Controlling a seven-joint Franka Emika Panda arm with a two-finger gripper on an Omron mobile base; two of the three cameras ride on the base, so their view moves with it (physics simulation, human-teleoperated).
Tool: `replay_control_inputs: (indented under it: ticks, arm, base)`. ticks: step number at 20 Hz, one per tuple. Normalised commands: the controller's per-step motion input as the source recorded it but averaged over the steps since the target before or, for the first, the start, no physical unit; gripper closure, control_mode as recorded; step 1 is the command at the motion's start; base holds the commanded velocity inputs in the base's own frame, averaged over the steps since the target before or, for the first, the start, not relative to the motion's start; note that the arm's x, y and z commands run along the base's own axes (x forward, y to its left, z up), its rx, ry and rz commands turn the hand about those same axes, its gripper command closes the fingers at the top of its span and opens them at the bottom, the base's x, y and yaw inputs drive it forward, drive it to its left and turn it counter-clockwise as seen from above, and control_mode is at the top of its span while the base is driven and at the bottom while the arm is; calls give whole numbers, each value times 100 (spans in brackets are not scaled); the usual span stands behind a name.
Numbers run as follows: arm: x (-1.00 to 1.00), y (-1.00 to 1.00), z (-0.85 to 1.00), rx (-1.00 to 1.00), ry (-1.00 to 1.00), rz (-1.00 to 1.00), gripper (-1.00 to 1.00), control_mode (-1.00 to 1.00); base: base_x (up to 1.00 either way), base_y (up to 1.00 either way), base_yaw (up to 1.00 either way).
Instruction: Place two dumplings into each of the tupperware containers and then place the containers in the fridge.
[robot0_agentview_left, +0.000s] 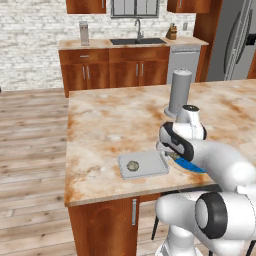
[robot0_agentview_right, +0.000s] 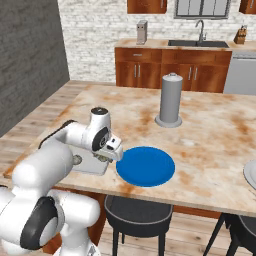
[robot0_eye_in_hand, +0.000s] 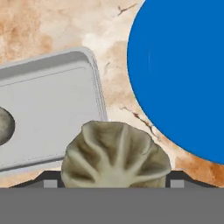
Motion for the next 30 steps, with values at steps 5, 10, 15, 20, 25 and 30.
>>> replay_control_inputs:
  ticks: [5, 10, 15, 20, 25, 30]
  arm:
    - [40, 79, 16, 0, 26, 13, 100, -100]
    - [58, 23, -6, 1, 19, 10, 100, -100]
    - [61, 11, -66, 0, 5, 7, 100, -100]
    - [28, 25, -60, 1, 4, 3, 100, -100]
    - [4, 1, -22, 1, 5, 2, 100, -100]
    - [-5, -5, -16, 0, 0, 0, 100, -100]
  base:
    - [0, 0, 0]
    - [0, 0, 0]
    - [0, 0, 0]
    - [0, 0, 0]
    - [0, 0, 0]
    - [0, 0, 0]
